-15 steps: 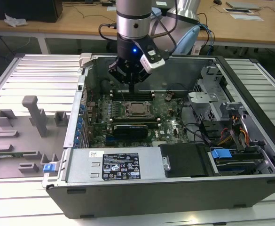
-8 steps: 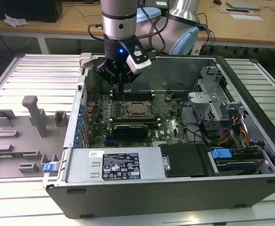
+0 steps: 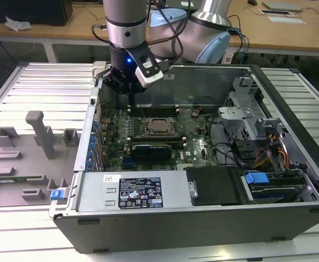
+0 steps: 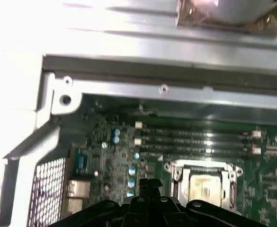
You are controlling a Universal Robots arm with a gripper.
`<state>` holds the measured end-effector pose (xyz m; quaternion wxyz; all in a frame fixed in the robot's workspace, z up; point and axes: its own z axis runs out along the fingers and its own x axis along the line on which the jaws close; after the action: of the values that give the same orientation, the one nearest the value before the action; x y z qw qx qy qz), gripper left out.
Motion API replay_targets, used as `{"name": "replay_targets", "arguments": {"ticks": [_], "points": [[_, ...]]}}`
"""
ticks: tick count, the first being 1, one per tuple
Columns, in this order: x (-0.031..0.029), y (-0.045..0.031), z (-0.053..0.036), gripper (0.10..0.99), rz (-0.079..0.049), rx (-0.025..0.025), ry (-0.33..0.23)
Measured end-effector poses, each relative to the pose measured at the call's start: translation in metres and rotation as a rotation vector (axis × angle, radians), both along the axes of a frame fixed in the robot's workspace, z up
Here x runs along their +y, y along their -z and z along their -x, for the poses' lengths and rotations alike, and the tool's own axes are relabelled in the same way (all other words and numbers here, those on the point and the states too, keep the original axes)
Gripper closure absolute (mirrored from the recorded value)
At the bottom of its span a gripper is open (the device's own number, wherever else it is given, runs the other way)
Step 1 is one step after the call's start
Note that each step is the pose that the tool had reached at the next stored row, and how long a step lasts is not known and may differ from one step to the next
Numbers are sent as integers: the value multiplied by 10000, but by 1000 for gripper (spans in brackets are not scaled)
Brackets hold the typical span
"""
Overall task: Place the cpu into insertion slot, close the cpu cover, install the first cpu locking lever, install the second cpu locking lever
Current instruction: 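Install the first cpu locking lever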
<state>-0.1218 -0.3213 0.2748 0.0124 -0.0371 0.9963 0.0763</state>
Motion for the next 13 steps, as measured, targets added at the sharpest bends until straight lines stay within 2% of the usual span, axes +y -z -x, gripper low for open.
{"name": "replay_targets", "arguments": {"ticks": [2,3,7,13], "points": [[0,2,2,980,-375,0,0],[0,5,2,980,-462,1,0],[-1,77,-20,980,-508,21,1],[0,104,-89,980,-625,21,1]]}}
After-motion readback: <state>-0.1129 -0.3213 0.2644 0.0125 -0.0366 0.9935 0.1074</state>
